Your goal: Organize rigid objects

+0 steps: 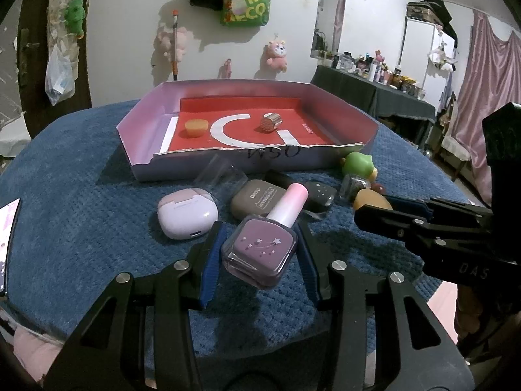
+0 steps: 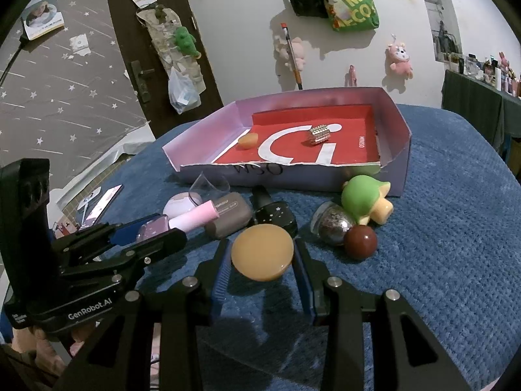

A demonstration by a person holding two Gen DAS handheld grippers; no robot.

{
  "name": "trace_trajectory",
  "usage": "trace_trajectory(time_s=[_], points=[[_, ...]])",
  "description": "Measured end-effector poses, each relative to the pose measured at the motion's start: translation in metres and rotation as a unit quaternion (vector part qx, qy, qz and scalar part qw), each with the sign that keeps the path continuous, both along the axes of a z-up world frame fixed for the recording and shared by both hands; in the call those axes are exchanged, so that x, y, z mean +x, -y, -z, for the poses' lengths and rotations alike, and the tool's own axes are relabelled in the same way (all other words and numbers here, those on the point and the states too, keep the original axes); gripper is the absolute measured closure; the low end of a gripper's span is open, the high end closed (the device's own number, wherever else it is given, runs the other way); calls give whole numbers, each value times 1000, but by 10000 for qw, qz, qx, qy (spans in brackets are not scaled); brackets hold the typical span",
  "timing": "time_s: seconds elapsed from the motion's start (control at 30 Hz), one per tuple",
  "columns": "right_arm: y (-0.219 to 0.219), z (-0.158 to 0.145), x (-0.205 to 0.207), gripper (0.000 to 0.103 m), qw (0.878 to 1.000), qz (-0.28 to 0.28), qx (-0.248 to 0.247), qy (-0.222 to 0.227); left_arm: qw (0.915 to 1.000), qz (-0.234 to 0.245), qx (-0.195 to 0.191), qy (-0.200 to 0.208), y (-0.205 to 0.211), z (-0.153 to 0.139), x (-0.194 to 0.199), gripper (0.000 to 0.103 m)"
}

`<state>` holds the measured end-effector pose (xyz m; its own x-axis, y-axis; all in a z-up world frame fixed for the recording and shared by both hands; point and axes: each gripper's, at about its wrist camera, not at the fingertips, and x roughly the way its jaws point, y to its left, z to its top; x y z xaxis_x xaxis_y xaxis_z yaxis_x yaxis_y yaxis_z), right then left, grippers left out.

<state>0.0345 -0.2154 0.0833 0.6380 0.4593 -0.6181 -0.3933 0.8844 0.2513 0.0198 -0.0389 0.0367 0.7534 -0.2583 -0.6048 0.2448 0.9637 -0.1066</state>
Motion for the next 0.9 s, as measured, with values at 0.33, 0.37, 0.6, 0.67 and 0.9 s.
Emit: trace_trajectory(time_s=[0.33, 0.37, 0.6, 0.67, 0.9], points=[[-1, 2, 0, 63, 10000, -8, -14, -20, 10000, -12, -29, -9, -2, 0, 1, 62], [-1, 2, 0, 63, 10000, -10, -18, -24, 10000, -13, -23, -10, -2, 0, 1, 62], [-1, 3, 6, 63, 10000, -36, -39, -46, 10000, -9, 6, 36, -3, -4, 4, 62], [-1, 2, 10, 63, 10000, -54, -37, -56, 10000, -19, 21, 71, -5, -6, 6, 62], [-5, -5, 23, 63, 9999, -135, -60, -24, 9999, -4, 32, 137, -8, -17, 22, 62]])
